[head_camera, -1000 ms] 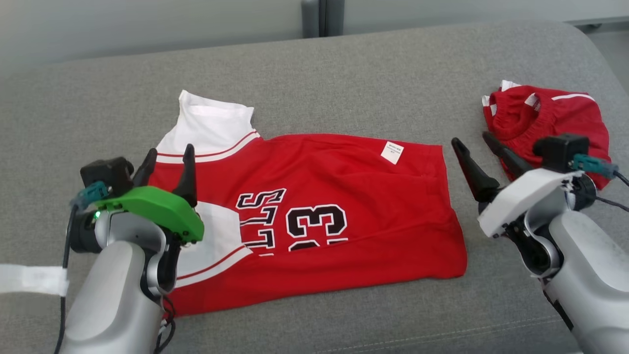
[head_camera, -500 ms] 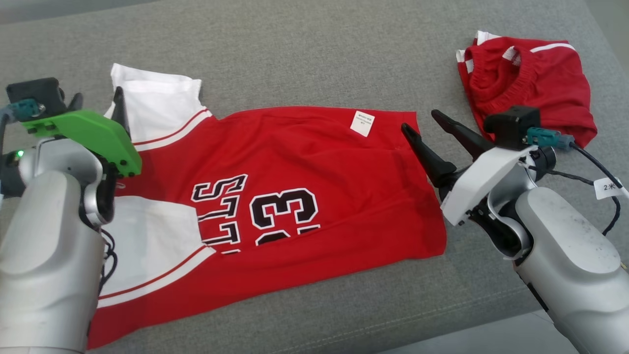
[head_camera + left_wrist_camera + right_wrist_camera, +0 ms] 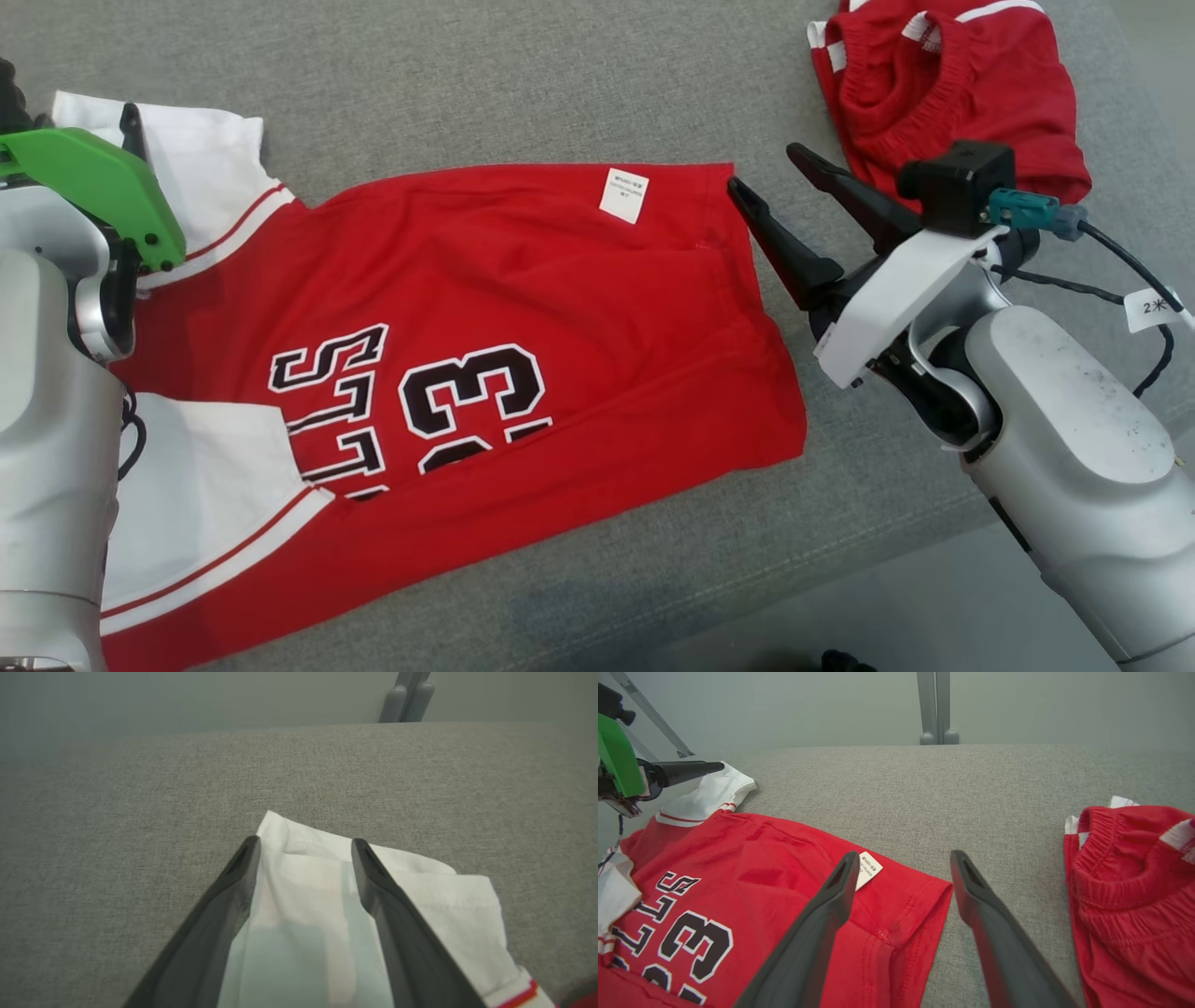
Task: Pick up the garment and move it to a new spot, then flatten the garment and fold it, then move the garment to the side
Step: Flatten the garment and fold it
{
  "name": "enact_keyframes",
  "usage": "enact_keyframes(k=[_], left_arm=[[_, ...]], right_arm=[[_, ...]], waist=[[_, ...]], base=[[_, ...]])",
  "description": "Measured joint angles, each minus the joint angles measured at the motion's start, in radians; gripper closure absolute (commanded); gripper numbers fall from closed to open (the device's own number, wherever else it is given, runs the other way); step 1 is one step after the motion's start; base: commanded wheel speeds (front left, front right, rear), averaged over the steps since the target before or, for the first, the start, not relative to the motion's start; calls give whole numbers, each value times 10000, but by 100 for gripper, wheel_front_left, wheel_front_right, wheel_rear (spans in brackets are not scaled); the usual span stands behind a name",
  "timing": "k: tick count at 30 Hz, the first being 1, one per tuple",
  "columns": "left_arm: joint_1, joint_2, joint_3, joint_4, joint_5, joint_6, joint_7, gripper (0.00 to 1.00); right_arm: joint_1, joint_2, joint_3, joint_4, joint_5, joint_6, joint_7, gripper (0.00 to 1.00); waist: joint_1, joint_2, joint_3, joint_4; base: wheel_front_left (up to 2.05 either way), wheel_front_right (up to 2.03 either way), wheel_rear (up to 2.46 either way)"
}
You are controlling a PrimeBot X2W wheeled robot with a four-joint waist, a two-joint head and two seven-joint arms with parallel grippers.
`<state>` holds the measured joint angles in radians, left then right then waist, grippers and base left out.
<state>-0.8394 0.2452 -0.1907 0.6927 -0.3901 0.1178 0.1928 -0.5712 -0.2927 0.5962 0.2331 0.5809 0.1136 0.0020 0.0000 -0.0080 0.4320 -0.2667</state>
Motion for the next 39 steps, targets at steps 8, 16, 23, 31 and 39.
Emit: enact_keyframes(k=[8,16,23,31,39], left_arm=[[-126,282,550,798,378,2,-142,0],[-466,138,560,1193,625,13,-458,79],[-789,-115,366,1406,838,13,-788,100],[-1058,-792,639,1164,278,-17,-1661,100],[-1079,-1290,725,892,-117,-474,-2309,100]], right_arm=[[-65,136,232,-19,2,4,-10,0],[-222,84,219,-52,2,6,-12,0],[-377,-81,215,12,2,6,52,0],[-278,-397,280,470,221,8,566,0],[310,-470,307,1041,815,8,1001,0]], waist=[[0,0,259,-320],[0,0,360,-463],[0,0,373,-363],[0,0,266,182],[0,0,18,872]], base=[[0,0,0],[0,0,0],[0,0,0],[0,0,0],[0,0,0]])
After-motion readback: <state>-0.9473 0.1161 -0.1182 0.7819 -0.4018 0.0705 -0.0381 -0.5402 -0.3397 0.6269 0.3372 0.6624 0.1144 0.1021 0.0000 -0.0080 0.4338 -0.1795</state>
